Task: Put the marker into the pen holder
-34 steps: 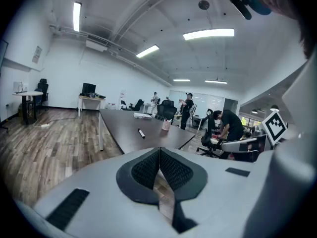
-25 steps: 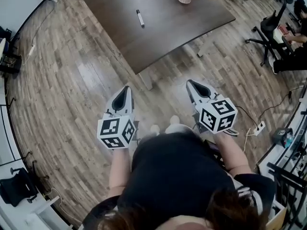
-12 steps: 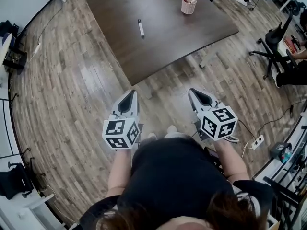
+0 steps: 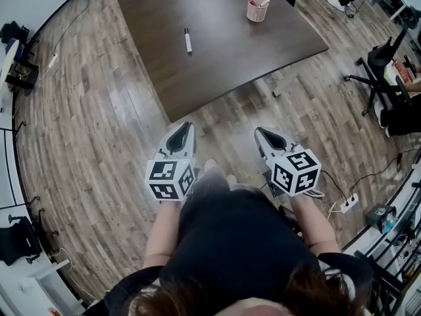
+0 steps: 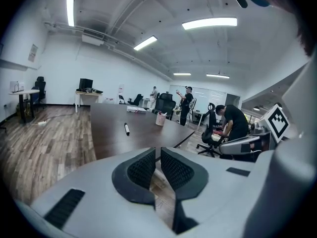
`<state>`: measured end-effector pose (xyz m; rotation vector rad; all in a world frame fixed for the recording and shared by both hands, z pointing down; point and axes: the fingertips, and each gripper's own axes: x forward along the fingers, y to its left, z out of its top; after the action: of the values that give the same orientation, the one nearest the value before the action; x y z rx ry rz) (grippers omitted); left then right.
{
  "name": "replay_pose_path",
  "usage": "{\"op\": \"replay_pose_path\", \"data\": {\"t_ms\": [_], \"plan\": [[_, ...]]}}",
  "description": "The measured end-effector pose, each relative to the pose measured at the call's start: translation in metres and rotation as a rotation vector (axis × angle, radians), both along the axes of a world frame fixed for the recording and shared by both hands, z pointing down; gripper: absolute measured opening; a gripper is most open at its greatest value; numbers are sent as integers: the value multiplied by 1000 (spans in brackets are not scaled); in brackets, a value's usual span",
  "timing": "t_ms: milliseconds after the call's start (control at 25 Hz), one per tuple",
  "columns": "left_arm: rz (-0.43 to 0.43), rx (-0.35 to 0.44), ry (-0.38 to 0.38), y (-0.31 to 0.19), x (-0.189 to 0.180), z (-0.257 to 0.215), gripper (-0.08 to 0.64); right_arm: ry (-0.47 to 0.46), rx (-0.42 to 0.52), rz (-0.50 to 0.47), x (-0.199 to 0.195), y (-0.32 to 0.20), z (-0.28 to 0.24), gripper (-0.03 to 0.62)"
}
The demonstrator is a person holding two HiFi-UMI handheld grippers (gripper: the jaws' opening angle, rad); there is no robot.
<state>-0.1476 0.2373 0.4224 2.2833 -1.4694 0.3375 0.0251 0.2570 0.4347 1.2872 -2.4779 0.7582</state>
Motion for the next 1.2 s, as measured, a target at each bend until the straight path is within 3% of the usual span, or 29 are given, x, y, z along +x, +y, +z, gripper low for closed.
{"op": "replay_pose_path", "data": {"t_ms": [160,560,920,1200], "plan": [[2,14,-13,-16,8,-4,120,2,1,-20,1,-13,0,18],[-23,13,-17,-88,7,8,129,25,-9,-27,4,-76,8,18],[-63,-26,-47,-181,-1,24,138,70,-2,-73,-7,-185,7,18],[-122,-66,-40,-247,-16,39,153,104,-38,-161,-30,-265,17,18]]}}
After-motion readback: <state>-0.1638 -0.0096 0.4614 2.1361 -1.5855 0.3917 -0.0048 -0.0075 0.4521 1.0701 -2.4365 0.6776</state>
